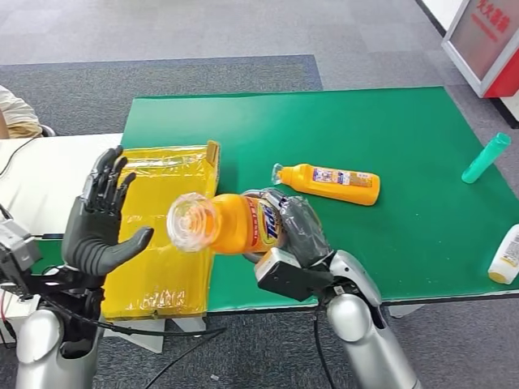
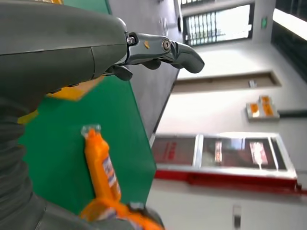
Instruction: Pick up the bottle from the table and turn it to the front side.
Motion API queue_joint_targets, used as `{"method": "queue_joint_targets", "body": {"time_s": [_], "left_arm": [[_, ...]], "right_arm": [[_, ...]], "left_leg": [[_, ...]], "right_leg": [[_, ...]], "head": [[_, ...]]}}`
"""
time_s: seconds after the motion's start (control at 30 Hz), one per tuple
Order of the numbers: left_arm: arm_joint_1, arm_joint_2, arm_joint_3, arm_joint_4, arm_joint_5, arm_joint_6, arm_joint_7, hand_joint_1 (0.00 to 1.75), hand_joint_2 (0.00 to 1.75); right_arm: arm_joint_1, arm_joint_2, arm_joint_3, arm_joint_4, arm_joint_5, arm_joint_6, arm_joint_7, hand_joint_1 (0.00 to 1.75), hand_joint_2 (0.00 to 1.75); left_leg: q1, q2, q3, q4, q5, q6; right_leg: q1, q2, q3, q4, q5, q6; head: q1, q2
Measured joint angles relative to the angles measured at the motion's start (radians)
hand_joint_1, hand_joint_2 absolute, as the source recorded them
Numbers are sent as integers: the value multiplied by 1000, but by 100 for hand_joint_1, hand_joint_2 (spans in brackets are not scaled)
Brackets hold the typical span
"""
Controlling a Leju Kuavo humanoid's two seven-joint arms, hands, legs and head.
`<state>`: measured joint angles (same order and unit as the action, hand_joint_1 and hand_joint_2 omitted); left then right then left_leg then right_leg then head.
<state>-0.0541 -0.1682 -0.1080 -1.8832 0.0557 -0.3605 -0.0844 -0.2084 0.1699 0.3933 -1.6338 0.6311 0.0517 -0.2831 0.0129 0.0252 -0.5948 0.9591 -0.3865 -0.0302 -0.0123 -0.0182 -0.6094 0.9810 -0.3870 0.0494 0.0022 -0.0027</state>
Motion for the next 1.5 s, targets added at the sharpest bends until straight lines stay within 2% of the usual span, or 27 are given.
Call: {"method": "queue_joint_targets", "body": {"time_s": [0.13, 0.33, 0.47, 0.9, 1.1, 1.3, 1.5], "left_arm": [[-19, 3, -103, 37, 67, -44, 19, 0, 175], [-53, 39, -302, 73, 1, -60, 4, 0, 175], [-83, 71, -352, 101, -1, -52, -4, 0, 175], [-107, 124, -376, 121, -51, -23, -6, 0, 175], [-107, 139, -378, 115, -317, 45, -13, 0, 175], [-103, 130, -371, 90, -411, 64, -28, 0, 175], [-100, 112, -368, 83, -438, 71, -42, 0, 175]], "right_arm": [[-11, 5, 12, 25, 57, -41, -1, 175, 175], [-37, 13, 24, 73, 108, -74, 0, 175, 175], [-44, 13, 25, 95, 127, -79, 1, 175, 175], [-53, 13, 30, 104, 153, -70, 17, 175, 175], [-52, 9, 26, 96, 144, -37, 39, 175, 175], [-51, 8, 24, 71, 122, -12, 42, 175, 175], [-51, 8, 24, 56, 113, -5, 44, 175, 175]], "left_leg": [[0, 0, 0, 0, 0, 0], [0, 0, 0, 0, 0, 0], [0, 0, -1, 0, 0, 0], [0, 0, -1, 0, 0, -1], [0, 0, -1, 0, 0, -1], [0, 0, -1, 0, 1, -1], [0, 0, -1, 0, 0, -1]], "right_leg": [[0, 0, 0, 0, 0, 0], [0, 0, 0, 0, 0, 0], [0, 0, 0, 0, 0, 0], [0, 0, 0, 0, 0, 0], [0, 0, 0, 0, 0, 0], [0, 0, 0, 0, 0, 0], [0, 0, 0, 0, 0, 0]], "head": [[0, 0], [0, 0], [0, 0], [0, 0], [0, 0], [0, 0], [0, 0]]}}
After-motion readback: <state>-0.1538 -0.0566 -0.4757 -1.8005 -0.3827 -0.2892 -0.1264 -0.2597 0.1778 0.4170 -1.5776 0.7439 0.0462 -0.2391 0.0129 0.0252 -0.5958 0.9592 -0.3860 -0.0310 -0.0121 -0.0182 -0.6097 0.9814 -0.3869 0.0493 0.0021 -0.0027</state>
